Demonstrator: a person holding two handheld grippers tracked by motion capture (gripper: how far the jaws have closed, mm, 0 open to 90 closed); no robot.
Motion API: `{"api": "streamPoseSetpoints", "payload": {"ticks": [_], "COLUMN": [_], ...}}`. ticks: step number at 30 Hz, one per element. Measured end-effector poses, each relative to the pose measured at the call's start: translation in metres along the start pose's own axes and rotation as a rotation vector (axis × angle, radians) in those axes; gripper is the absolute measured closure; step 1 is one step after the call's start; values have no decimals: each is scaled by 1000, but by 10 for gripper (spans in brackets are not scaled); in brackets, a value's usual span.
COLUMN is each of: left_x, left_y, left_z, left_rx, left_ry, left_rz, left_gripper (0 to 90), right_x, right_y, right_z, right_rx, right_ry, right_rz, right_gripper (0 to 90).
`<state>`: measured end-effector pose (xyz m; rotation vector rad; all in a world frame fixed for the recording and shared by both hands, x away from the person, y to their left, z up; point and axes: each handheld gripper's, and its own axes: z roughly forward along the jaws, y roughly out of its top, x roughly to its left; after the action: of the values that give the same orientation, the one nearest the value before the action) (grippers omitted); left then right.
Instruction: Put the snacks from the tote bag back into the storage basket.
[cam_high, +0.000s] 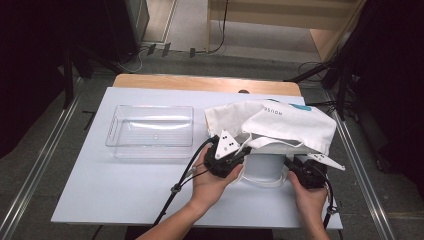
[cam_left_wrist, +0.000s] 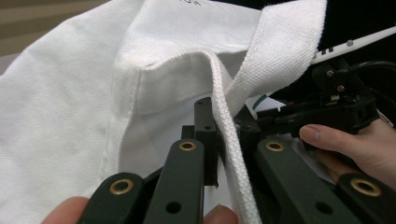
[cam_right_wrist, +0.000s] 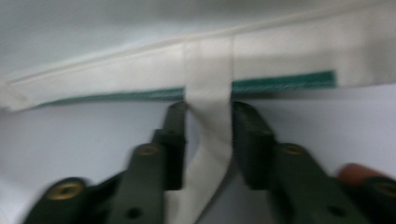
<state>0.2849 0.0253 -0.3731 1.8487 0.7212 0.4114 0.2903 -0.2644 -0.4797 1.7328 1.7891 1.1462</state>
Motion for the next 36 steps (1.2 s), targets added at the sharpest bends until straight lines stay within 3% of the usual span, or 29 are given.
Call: {"api": "streamPoseSetpoints", "payload": {"ticks": [4,8,13,18,25,29,30,32,36], "left_x": [8,16,24,41,60,66,65,63,60], "left_y": [8,20,34,47,64,66,66,66,66], "left_z": [2,3,3,6,15,19,19,17,17], "left_rx": [-10,-31,-49,-58,-62,-52,-55,-60,-62], "left_ry": [14,28,47,80,121,104,105,101,98], "left_rz": [4,9,27,19,14,-6,-5,-5,1], "left_gripper": [853,853,853,853,855,854,854,853,853], "right_x": [-4,-8,-10,-13,-22,-24,-25,-23,-20], "right_y": [-1,-4,-14,-23,-35,-38,-37,-35,-20], "right_z": [-3,-11,-27,-40,-58,-63,-64,-69,-90], "right_rx": [13,3,-2,12,34,27,18,-59,-235], "right_ry": [33,50,40,10,-34,-27,-16,-48,-84], "right_rz": [2,-45,-106,-154,-201,-208,-202,-152,-92], "right_gripper": [900,900,900,900,900,900,880,585,412]}}
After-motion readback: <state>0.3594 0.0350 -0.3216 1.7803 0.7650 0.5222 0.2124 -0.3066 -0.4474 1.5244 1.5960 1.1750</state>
